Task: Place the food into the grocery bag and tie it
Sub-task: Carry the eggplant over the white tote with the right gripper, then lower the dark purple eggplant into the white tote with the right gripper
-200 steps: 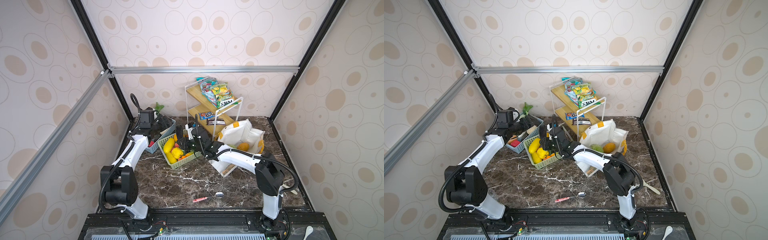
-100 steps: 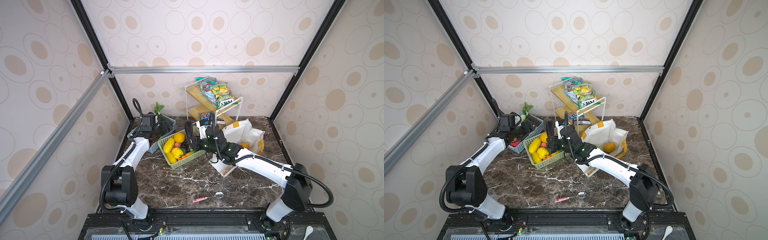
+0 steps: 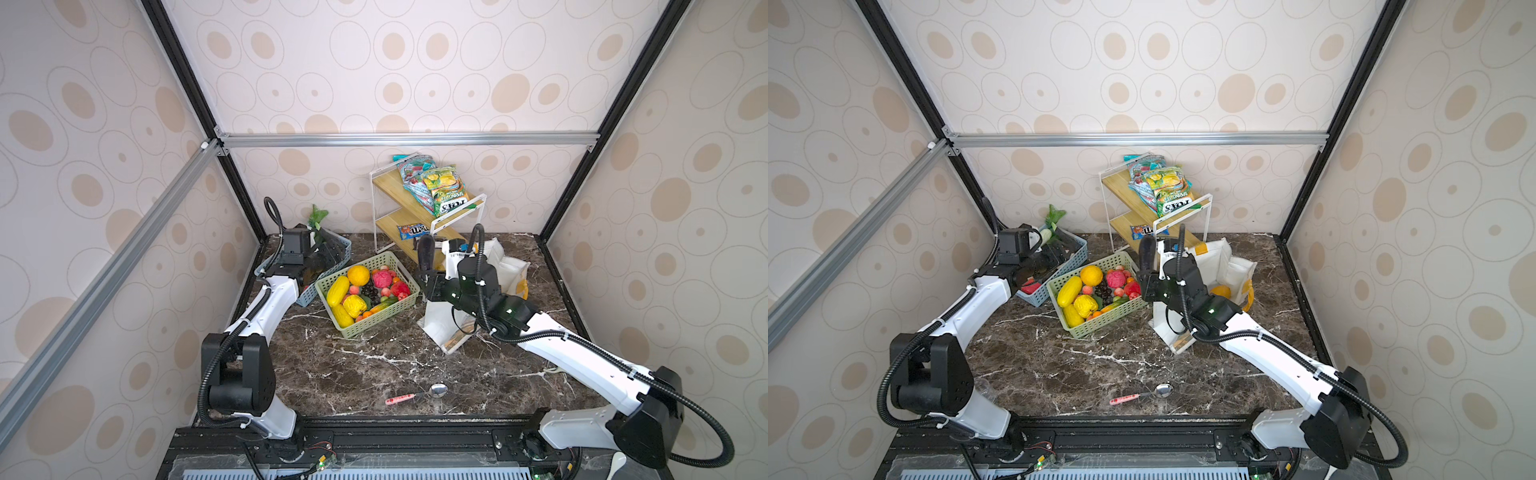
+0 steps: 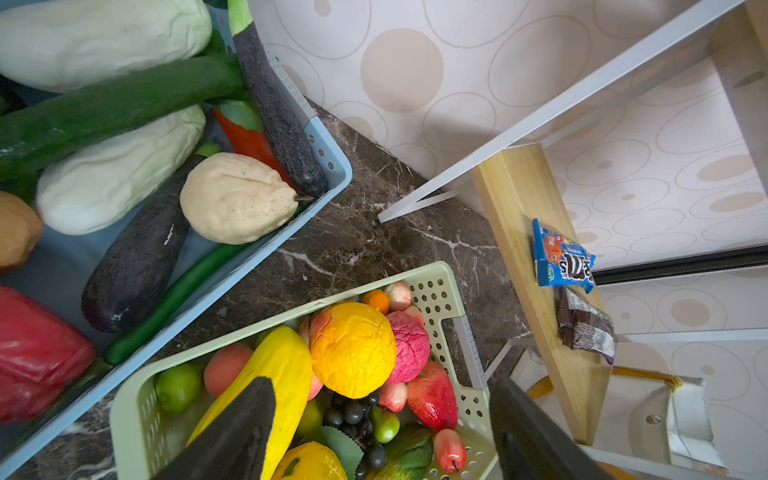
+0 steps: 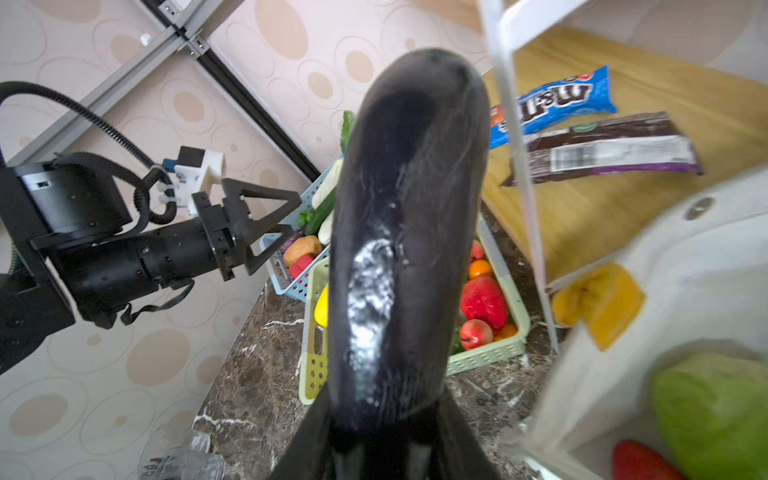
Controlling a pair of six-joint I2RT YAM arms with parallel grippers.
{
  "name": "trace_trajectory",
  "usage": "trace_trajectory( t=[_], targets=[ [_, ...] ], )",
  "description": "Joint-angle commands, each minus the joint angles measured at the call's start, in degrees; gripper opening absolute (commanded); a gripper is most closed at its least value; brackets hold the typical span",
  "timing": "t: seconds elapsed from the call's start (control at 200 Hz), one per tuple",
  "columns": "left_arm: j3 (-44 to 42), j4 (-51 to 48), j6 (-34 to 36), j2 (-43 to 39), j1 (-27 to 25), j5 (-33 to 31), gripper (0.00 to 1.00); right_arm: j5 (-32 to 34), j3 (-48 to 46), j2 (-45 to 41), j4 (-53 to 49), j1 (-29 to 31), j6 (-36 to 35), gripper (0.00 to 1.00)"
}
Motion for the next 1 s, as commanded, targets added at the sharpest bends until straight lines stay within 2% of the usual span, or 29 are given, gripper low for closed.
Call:
trace_trajectory(
  t=[0.0, 0.37, 0.71, 0.995],
  targets=[
    [1.2, 1.2, -0.7, -0.2, 0.0, -0.2, 0.81, 1.3, -2.6, -1.9, -1.6, -2.7, 1.2, 0.33],
    [0.8, 1.5, -1.2, -0.1, -0.2, 0.0, 0.81, -2.0, -5.6, 0.7, -1.5, -11.1, 2.7, 0.33],
    [1.0, 1.2, -1.0, -0.4, -0.2, -0.3, 0.82, -1.1, -4.7, 5.4, -2.7, -11.7, 2.3, 0.33],
    [1.2, 0.8, -0.7, -0.6, -0.2, -0.7, 0.82, 1.4, -5.6, 4.2, -3.9, -12.4, 3.1, 0.33]
  ],
)
